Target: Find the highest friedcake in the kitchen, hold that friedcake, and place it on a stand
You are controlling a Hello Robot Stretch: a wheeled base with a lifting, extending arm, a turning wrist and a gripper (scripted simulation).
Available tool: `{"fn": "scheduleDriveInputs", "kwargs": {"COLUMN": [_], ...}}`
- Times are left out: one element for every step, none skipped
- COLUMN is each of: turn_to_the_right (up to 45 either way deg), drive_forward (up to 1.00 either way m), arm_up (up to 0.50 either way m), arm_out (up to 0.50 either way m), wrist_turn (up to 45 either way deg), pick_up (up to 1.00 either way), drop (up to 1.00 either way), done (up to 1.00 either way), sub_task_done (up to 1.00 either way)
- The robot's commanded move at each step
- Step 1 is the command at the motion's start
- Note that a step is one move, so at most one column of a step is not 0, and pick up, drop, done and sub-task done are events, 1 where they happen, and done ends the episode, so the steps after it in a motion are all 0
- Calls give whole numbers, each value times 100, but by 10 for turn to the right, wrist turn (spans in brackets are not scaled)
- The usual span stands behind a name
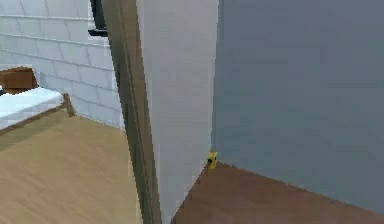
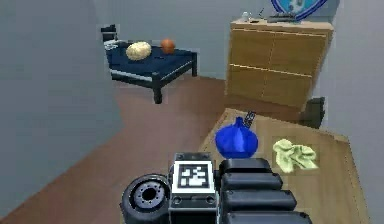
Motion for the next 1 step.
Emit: {"fn": "scheduleDriveInputs", "kwargs": {"turn_to_the_right": [450], "drive_forward": [0], "arm_up": [0], "arm_out": [0], "wrist_turn": [0], "pick_up": [0], "drop": [0], "done": [0], "sub_task_done": [0]}}
